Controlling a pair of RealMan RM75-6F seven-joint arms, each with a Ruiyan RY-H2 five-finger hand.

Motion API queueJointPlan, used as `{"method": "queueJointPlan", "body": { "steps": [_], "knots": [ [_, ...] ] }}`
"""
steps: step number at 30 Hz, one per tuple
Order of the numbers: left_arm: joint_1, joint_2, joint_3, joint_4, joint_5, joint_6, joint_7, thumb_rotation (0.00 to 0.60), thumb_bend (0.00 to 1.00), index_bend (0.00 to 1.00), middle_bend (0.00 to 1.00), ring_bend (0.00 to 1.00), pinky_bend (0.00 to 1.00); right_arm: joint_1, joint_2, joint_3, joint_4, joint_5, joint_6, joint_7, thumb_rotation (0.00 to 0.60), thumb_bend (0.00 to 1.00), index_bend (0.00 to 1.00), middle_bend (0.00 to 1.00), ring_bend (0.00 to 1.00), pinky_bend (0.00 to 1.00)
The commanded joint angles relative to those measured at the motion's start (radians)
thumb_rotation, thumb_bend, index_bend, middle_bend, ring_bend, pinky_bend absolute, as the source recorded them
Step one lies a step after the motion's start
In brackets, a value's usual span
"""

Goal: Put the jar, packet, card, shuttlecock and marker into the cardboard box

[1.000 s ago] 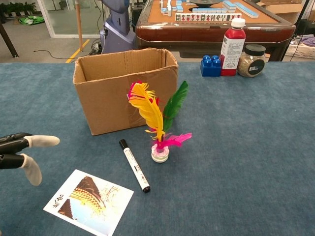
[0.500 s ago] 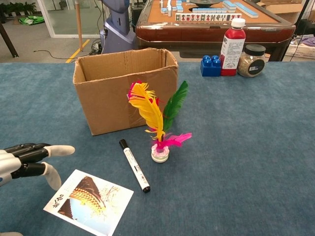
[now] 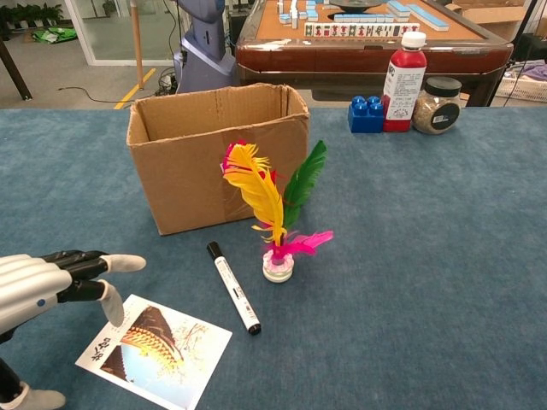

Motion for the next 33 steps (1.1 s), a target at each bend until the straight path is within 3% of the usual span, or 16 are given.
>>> {"method": "queueJointPlan", "body": {
  "steps": [1,33],
  "knots": [
    [-0.008,-0.009,-0.009,-0.002,-0.019,-0.009,0.016,0.6,0.06,0.35,0.0,0.0,0.05,0.0,0.001,0.0,0.0,-0.001,0.001,0.002,0.6,0.19,0.26,0.35,0.26,0.39],
    [-0.055,-0.073,-0.027,0.004,-0.167,-0.039,0.058,0.6,0.14,0.35,0.0,0.0,0.05,-0.004,0.008,-0.002,0.001,-0.006,0.004,0.015,0.6,0.19,0.26,0.35,0.26,0.39]
  ]
}}
